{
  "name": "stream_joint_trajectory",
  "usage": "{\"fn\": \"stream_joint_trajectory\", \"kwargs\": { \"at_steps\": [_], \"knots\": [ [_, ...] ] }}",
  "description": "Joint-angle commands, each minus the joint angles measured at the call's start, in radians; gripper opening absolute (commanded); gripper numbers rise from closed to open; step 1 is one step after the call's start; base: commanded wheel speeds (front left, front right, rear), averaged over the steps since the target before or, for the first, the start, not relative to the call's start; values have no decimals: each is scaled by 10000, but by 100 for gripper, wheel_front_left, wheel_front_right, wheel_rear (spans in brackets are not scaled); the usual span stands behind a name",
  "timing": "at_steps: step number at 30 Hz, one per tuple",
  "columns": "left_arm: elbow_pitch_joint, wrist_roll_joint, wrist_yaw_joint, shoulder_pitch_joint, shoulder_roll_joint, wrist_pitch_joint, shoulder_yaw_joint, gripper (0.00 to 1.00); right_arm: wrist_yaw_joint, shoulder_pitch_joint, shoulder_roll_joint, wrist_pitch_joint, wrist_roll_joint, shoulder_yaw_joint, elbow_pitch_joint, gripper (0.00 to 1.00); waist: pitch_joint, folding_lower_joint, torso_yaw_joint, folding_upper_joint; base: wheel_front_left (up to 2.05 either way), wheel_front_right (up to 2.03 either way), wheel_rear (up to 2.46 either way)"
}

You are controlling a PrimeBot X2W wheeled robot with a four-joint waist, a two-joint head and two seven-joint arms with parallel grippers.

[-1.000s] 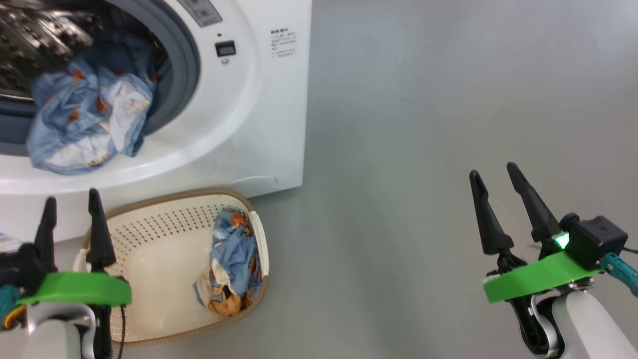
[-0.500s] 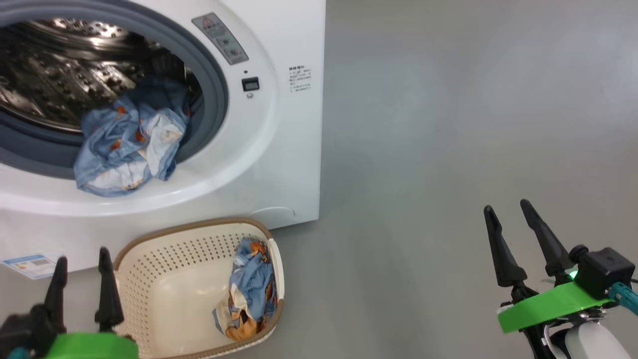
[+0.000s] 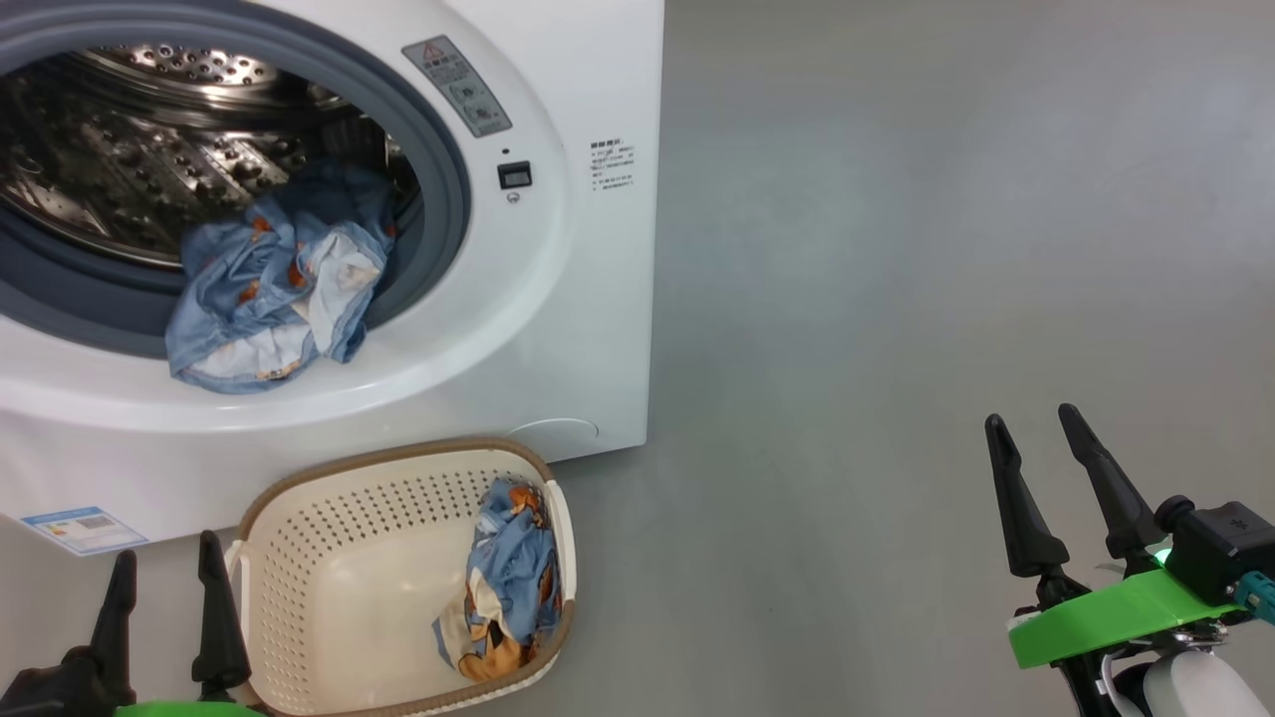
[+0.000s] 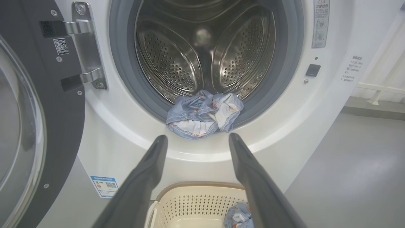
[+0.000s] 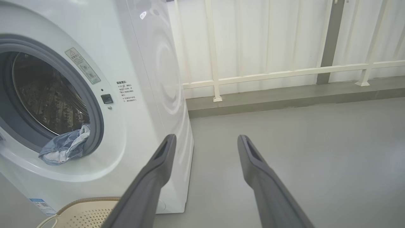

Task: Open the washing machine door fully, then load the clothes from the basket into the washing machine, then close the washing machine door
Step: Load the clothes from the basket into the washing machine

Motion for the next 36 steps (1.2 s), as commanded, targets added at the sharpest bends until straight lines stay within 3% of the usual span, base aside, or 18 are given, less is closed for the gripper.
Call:
{"fn": "stream_joint_trajectory", "kwargs": {
  "at_steps": [1,14,25,36],
  "knots": [
    [-289,100,-21,-227,164,-53,330,100,75,-1,-116,-80,48,142,-285,100,99,-1,-23,0,0,0,0],
    [744,-111,-21,-1684,465,-53,-202,100,75,-567,210,-80,25,175,-420,100,1490,-1,-155,0,0,0,0],
    [2909,-130,-21,-5213,1348,-53,-975,100,75,-1773,509,-80,-34,341,-534,100,3598,-1,-358,0,0,0,0],
    [5056,145,-21,-7357,2132,-53,-1437,100,75,-2429,820,-80,-12,491,-549,100,4449,-1,-957,0,0,0,0]
  ]
}}
